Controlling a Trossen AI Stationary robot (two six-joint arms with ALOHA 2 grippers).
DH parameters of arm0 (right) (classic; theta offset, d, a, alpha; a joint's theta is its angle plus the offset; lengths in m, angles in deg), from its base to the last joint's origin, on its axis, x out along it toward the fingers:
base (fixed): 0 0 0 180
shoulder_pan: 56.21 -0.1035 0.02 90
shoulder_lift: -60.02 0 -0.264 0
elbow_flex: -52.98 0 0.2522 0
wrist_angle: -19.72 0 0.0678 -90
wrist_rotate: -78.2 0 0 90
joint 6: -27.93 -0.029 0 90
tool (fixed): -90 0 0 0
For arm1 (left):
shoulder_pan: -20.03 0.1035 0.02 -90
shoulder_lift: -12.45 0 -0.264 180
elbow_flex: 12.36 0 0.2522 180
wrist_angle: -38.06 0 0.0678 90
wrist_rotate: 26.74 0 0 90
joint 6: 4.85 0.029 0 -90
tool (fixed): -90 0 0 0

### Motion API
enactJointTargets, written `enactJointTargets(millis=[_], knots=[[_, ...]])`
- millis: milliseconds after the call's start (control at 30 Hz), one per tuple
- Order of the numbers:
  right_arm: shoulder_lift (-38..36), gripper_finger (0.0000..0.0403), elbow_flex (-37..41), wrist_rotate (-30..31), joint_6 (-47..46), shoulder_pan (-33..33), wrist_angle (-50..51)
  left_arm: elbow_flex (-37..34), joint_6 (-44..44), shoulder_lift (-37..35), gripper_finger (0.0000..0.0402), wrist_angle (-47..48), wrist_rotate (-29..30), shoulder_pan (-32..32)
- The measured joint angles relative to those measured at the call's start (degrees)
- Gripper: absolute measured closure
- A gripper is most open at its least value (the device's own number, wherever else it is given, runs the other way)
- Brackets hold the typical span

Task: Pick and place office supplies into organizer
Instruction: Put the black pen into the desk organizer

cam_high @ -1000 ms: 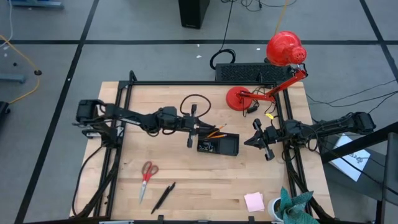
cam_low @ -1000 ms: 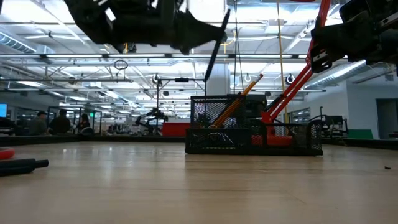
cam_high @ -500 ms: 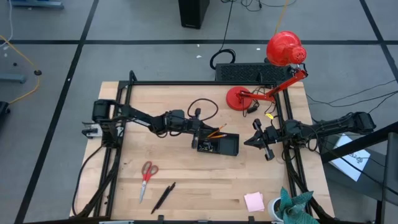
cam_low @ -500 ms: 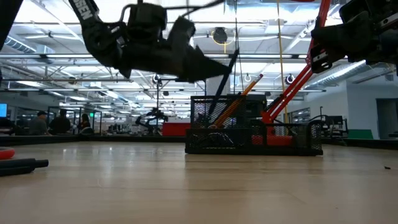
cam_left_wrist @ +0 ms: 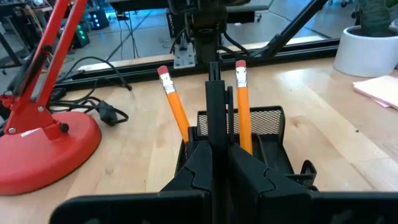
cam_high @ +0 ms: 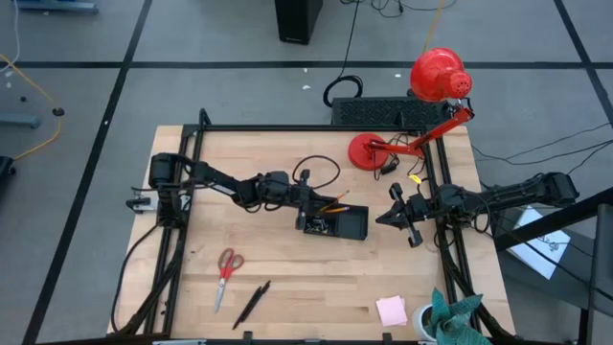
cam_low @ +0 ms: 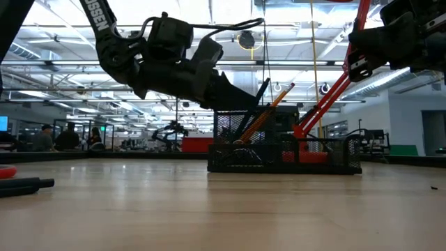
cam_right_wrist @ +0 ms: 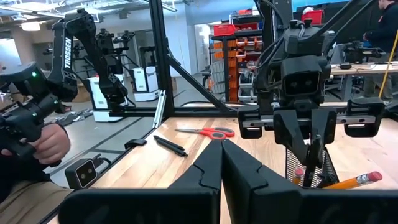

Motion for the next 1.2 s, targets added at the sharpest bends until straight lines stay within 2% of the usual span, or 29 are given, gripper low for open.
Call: enactJointTargets(millis=[233,700,867,900,967,1067,1133,1200], knots=[[0.0,0.0403,0.0,0.0,0.0,0.0,0.0,0.0,-1.7,-0.4,0.0368,0.7,0.9,0.0],[0.0,0.0403,0.0,-0.1,0.0,0.0,0.0,-0.1,-4.2,-1.3,0.0253,-1.5,1.1,0.0],[0.0,0.0403,0.0,-0.2,0.0,0.0,0.1,0.0,-4.6,-7.7,0.0236,0.7,1.8,-1.6],[0.0,0.0403,0.0,-0.2,0.0,0.0,0.1,0.4,-4.8,-10.1,0.0234,4.2,2.9,-2.3],[0.0,0.0403,0.0,-0.3,0.0,0.0,0.2,2.9,-4.2,-15.5,0.0235,17.0,7.2,-4.7],[0.0,0.0403,0.0,-0.3,0.0,0.0,0.2,9.8,-4.8,-21.3,0.0240,42.6,19.2,-10.6],[0.0,0.0403,0.0,-0.3,0.0,0.0,0.2,15.2,-10.0,-22.4,0.0246,57.9,26.4,-15.2],[0.0,0.0403,0.0,-0.3,0.1,0.0,0.2,20.3,-17.6,-22.4,0.0254,70.8,29.6,-19.5]])
